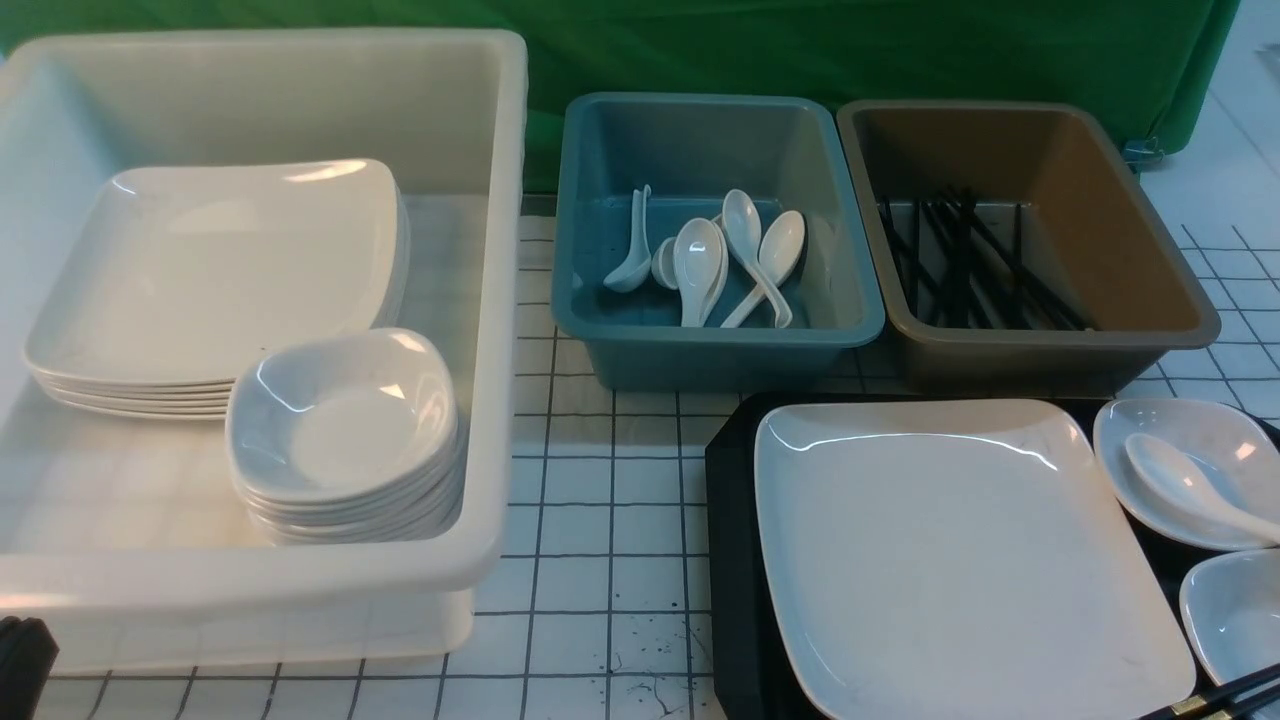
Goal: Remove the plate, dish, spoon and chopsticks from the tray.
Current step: Use the right arm to grab a pair of chopsticks from the plate
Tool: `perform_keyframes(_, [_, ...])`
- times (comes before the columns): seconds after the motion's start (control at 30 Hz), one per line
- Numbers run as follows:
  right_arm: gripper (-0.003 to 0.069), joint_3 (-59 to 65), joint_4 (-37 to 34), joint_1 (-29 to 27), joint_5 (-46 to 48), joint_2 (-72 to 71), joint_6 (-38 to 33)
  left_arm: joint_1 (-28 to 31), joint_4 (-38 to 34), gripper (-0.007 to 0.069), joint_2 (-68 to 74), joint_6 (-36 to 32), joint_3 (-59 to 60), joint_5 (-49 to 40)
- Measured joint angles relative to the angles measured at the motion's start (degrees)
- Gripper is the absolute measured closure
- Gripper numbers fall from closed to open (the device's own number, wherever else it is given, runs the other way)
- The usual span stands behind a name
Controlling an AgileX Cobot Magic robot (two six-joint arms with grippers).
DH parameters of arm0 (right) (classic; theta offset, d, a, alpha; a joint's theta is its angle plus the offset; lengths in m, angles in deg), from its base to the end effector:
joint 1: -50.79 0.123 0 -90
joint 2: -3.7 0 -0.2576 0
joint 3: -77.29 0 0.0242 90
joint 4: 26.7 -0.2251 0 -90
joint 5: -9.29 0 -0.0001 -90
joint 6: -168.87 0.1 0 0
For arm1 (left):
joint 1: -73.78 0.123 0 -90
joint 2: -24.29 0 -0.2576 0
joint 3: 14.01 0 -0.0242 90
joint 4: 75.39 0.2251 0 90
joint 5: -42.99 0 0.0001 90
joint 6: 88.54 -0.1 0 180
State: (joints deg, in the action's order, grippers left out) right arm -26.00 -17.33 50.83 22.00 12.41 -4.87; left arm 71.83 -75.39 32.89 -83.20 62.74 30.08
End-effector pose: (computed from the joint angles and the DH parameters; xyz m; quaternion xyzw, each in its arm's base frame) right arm 0.0668 -0.0036 0.1902 -0.0075 0.7544 -0.0298 0.6556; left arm 0.0666 -0.0023 0.1894 -0.0224 0.7559 -0.0416 0.6530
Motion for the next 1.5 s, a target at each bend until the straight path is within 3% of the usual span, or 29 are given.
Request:
perform_keyframes(0.33, [0.0411, 0.0, -0.57, 0.0, -0.09, 0.0, 0.6, 0.0, 0.0, 0.062, 0.0, 0.0, 0.0, 0.0])
perform_keyframes(0.47, [0.0411, 0.0, -9.36, 0.0, -2.18, 0.0, 11.47, 0.0, 0.0, 0.062, 0.0, 0.0, 0.0, 0.0])
perform_keyframes(0.57, [0.0411, 0.0, -14.23, 0.0, -4.06, 0.0, 24.56, 0.0, 0.0, 0.062, 0.0, 0.0, 0.0, 0.0])
perform_keyframes(0.8, [0.0411, 0.0, -15.47, 0.0, -4.89, 0.0, 30.89, 0.0, 0.0, 0.062, 0.0, 0.0, 0.0, 0.0])
perform_keyframes(1.03, [0.0454, -5.59, -15.29, 0.0, -3.35, 0.39, 28.74, 0.0, 0.0, 0.062, 0.0, 0.0, 0.0, 0.0])
perform_keyframes(1.13, [0.0568, -16.37, -13.27, 0.0, 2.81, 5.95, 19.96, 0.0, 0.0, 0.062, 0.0, 0.0, 0.0, 0.0])
perform_keyframes(1.23, [0.0632, -25.03, -11.53, 0.0, 13.48, 15.03, 13.46, 0.0, 0.0, 0.062, 0.0, 0.0, 0.0, 0.0])
perform_keyframes(1.33, [0.0598, -32.6, -10.93, 0.0, 28.03, 30.68, 12.52, 0.0, 0.0, 0.062, 0.0, 0.0, 0.0, 0.0])
perform_keyframes(1.5, [0.0473, -35.71, -9.99, 0.0, 36.99, 48.51, 12.64, 0.0, 0.0, 0.062, 0.0, 0.0, 0.0, 0.0])
